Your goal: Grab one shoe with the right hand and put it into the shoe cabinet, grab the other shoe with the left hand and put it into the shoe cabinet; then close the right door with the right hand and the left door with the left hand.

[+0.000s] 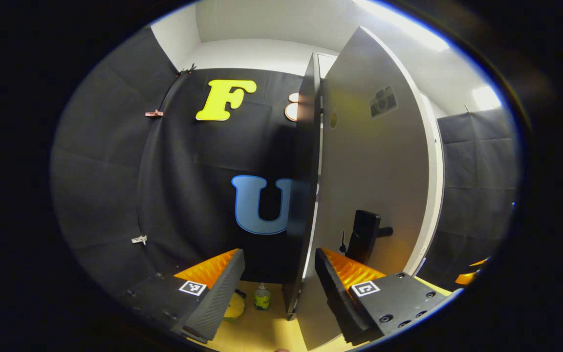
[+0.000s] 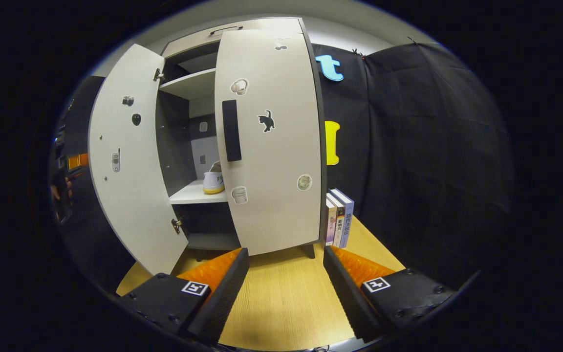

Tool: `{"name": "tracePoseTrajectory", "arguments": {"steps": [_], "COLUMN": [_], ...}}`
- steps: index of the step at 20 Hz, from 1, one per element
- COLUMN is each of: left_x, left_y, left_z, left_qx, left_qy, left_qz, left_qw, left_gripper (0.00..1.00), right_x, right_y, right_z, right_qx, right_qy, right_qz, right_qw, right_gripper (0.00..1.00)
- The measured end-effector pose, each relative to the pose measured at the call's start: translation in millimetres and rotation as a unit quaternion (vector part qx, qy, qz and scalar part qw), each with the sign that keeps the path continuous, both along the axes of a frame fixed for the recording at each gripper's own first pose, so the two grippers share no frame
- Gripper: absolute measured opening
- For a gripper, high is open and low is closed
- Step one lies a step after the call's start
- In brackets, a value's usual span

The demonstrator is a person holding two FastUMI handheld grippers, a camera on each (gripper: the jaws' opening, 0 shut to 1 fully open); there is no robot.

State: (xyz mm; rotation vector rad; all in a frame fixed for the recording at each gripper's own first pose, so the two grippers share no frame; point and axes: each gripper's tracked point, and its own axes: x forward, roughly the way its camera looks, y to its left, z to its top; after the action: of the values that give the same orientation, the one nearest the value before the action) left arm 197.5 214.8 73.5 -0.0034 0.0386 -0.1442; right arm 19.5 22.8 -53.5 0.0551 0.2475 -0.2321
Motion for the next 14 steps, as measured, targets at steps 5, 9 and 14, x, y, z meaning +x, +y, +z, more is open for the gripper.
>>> {"name": "tracePoseTrajectory", "arguments": {"steps": [5,9,14], "left_x": [-3,2,13], "left_y": [-54,-98,-171], "left_z": [-6,-9,-18], "left_qx": [-0.004,-0.026,-0.071], "left_qy": [0.007,0.008,0.029], "left_qz": [-0.026,-0.020,-0.046], "left_qw": [1.000,0.999,0.996], "left_gripper": [0.91,0.91,0.94], "right_x": [19,27,37], "right_y": [-1,-23,-62], "right_z": [-2,8,14], "right_qx": [0.005,0.003,0.001], "right_qy": [0.000,-0.014,-0.025], "right_qz": [0.021,0.032,0.036], "right_qw": [1.000,0.999,0.999], "right_gripper": [0.98,0.98,0.98]}}
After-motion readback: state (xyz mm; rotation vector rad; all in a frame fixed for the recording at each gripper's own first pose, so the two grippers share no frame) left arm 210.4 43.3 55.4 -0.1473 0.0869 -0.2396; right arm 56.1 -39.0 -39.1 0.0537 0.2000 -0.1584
